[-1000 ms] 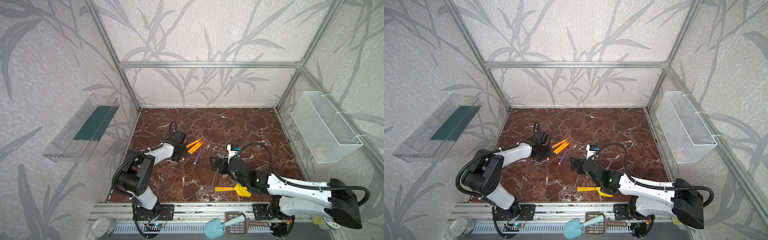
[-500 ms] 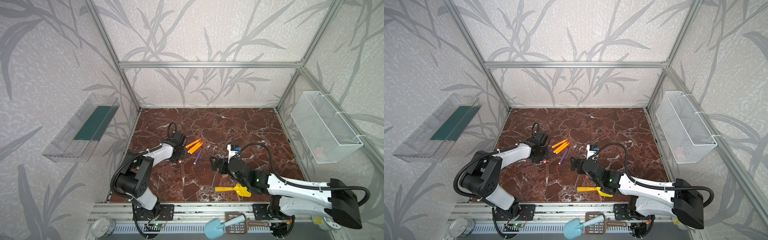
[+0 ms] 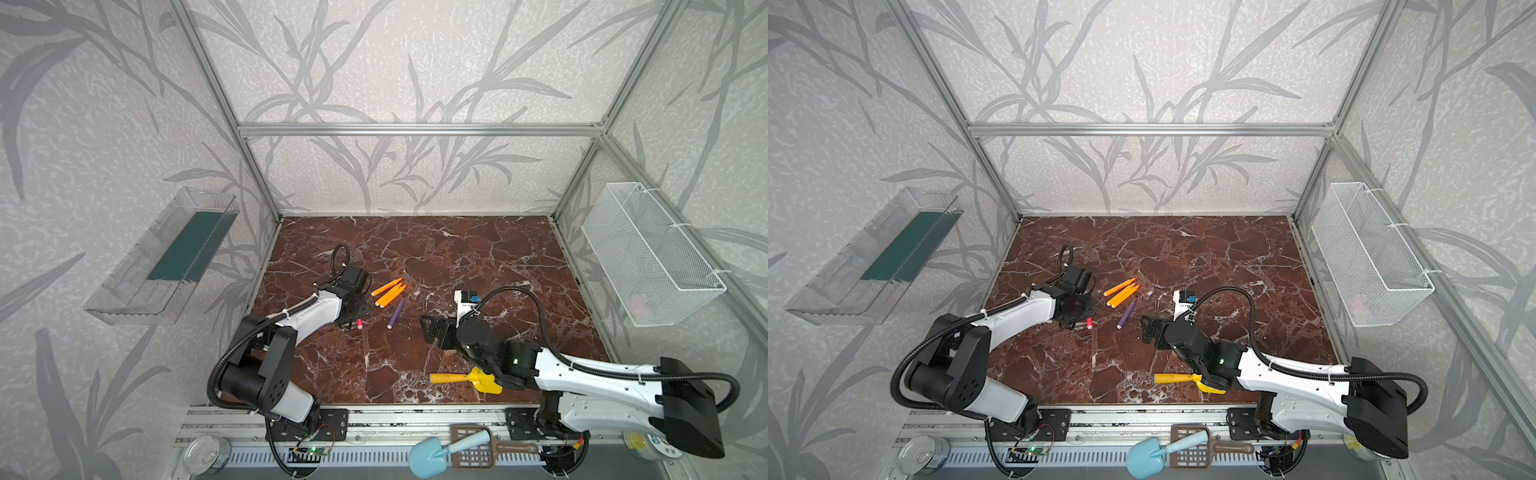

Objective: Insert the pens into the pen caps

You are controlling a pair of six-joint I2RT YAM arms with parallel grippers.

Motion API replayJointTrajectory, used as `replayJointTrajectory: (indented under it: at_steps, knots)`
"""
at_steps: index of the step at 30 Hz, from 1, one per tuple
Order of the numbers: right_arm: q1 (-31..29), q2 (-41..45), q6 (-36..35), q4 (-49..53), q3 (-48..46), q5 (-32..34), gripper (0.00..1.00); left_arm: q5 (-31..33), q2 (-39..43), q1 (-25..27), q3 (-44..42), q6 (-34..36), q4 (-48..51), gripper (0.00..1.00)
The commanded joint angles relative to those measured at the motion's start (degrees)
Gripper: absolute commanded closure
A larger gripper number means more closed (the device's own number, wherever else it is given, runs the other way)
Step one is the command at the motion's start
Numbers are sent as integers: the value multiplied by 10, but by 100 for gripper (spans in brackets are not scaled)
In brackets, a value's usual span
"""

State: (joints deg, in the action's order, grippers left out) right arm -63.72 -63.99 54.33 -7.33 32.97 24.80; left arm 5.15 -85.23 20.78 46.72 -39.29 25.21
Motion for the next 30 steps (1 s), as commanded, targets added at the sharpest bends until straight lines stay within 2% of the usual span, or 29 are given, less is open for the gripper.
replayJointTrajectory:
  at_steps: [1, 5, 9, 13, 19, 25, 30]
  knots:
    - [3, 21, -11, 6, -6, 12, 1, 37, 53, 23, -11, 22, 8, 58]
    - [10, 39, -26, 28, -3, 30, 1, 35, 107, 63, -32, 58, -29, 55]
    - [45, 73, -46, 74, 0, 36, 1, 14, 95, 117, -24, 78, -50, 54]
    - [124, 127, -74, 149, 3, 37, 1, -6, 36, 154, 5, 81, -46, 55]
    - [247, 205, -130, 235, -13, 92, 1, -24, -45, 189, 45, 79, -32, 59]
    - [362, 205, -168, 223, -57, 79, 1, -8, -74, 200, 63, 81, -19, 58]
    - [408, 169, -192, 192, -85, 115, 1, -3, -97, 201, 78, 83, -8, 57]
